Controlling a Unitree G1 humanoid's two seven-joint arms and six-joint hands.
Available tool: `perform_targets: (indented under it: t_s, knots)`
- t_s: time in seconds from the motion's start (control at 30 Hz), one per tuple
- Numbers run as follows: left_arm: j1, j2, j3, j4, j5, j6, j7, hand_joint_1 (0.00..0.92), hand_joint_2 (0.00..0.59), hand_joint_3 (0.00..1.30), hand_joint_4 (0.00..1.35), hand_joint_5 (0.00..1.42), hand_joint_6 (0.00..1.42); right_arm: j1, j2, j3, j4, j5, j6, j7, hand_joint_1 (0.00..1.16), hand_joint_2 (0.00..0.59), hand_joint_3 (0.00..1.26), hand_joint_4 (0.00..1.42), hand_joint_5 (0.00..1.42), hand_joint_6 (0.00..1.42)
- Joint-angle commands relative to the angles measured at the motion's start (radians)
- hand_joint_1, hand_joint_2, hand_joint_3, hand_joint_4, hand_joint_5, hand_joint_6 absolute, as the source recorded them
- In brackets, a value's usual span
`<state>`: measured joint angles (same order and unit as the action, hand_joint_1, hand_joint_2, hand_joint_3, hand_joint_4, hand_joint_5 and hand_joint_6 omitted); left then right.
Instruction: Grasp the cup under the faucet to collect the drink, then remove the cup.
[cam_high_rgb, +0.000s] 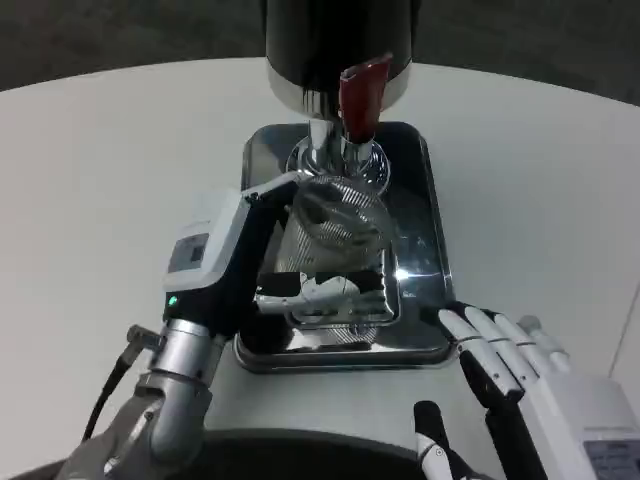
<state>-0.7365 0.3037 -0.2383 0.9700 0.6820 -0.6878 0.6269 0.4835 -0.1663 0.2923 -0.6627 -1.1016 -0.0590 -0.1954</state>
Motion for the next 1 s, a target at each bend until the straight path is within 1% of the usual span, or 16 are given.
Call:
perform_targets:
  t_s: [0.03, 0.2, 0.47, 0.53, 0.57, 0.63, 0.73, 0.83, 0.87, 0.93, 1.0]
  knots:
    - [-0.072, -0.025, -0.035, 0.078, 0.001, 0.000, 0.046, 0.570, 0.117, 1.01, 1.11, 1.21, 1.29, 0.023, 0.008, 0.002, -0.009, 0.017, -0.005, -0.003, 0.38, 0.540, 0.18, 0.14, 0.14, 0.12]
    - [-0.107, -0.034, -0.066, 0.121, 0.001, -0.007, 0.057, 0.572, 0.117, 1.01, 1.11, 1.21, 1.31, 0.018, 0.010, -0.016, -0.031, 0.027, -0.001, 0.004, 0.39, 0.531, 0.19, 0.14, 0.16, 0.13]
    - [-0.077, -0.030, -0.109, 0.166, 0.000, 0.005, 0.070, 0.580, 0.113, 1.01, 1.10, 1.21, 1.31, 0.026, 0.019, -0.031, -0.046, 0.032, 0.003, 0.012, 0.40, 0.530, 0.20, 0.15, 0.17, 0.13]
    - [-0.071, -0.026, -0.117, 0.170, 0.003, 0.007, 0.076, 0.586, 0.102, 1.01, 1.09, 1.21, 1.29, 0.033, 0.022, -0.033, -0.050, 0.033, 0.003, 0.013, 0.40, 0.530, 0.20, 0.15, 0.17, 0.13]
    - [-0.067, -0.024, -0.121, 0.172, 0.004, 0.009, 0.078, 0.586, 0.100, 0.99, 1.07, 1.18, 1.26, 0.035, 0.024, -0.034, -0.051, 0.034, 0.003, 0.014, 0.40, 0.530, 0.20, 0.15, 0.17, 0.13]
    - [-0.062, -0.021, -0.126, 0.174, 0.005, 0.013, 0.081, 0.583, 0.093, 0.94, 0.98, 1.10, 1.20, 0.039, 0.025, -0.036, -0.053, 0.035, 0.001, 0.016, 0.40, 0.530, 0.20, 0.15, 0.17, 0.13]
    - [-0.054, -0.014, -0.138, 0.172, 0.011, 0.022, 0.088, 0.545, 0.073, 0.79, 0.79, 0.96, 1.05, 0.041, 0.028, -0.037, -0.054, 0.037, 0.000, 0.019, 0.40, 0.530, 0.20, 0.16, 0.18, 0.14]
    - [-0.051, -0.008, -0.149, 0.170, 0.013, 0.030, 0.092, 0.462, 0.086, 0.63, 0.62, 0.83, 0.88, 0.043, 0.033, -0.037, -0.054, 0.039, 0.000, 0.020, 0.40, 0.530, 0.20, 0.16, 0.18, 0.14]
    - [-0.051, -0.006, -0.152, 0.169, 0.012, 0.034, 0.092, 0.433, 0.086, 0.58, 0.57, 0.80, 0.85, 0.043, 0.034, -0.036, -0.054, 0.039, 0.000, 0.021, 0.40, 0.530, 0.20, 0.16, 0.18, 0.14]
    - [-0.050, -0.004, -0.154, 0.167, 0.007, 0.033, 0.092, 0.406, 0.092, 0.46, 0.45, 0.71, 0.76, 0.043, 0.037, -0.035, -0.053, 0.039, 0.001, 0.022, 0.40, 0.530, 0.20, 0.16, 0.18, 0.14]
    - [-0.052, -0.002, -0.156, 0.161, 0.006, 0.031, 0.094, 0.385, 0.093, 0.39, 0.39, 0.67, 0.71, 0.044, 0.038, -0.037, -0.053, 0.040, 0.000, 0.024, 0.40, 0.530, 0.20, 0.16, 0.19, 0.14]
